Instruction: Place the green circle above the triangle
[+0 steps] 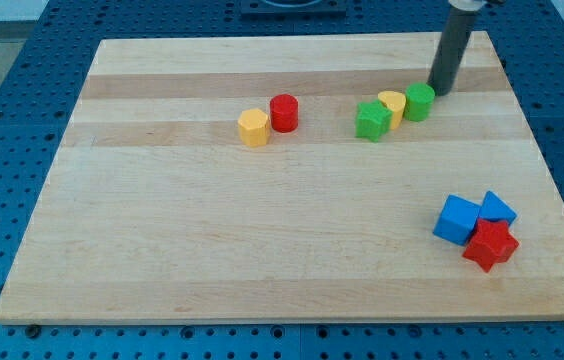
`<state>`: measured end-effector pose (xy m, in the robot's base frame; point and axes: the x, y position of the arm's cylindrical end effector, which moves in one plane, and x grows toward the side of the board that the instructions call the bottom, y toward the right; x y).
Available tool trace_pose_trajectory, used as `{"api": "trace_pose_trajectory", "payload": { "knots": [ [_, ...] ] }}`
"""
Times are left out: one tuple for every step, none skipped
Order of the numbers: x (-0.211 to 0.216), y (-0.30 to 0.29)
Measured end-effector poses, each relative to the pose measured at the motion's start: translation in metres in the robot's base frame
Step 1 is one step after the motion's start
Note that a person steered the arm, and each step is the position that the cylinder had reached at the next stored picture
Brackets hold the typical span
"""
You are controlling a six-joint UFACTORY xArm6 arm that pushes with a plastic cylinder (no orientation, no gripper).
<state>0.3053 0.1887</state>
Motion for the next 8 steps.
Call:
{"api": "trace_pose_trajectory", "payload": {
  "knots": [
    [-0.013,-0.030],
    [-0.012,-0.039],
    [-0.001,-0.039],
    [0.021,-0.039],
    [0.051,-0.040],
    [0.076,-0.040],
    [0.084,-0.034],
    [0.082,-0.021]
  ]
}}
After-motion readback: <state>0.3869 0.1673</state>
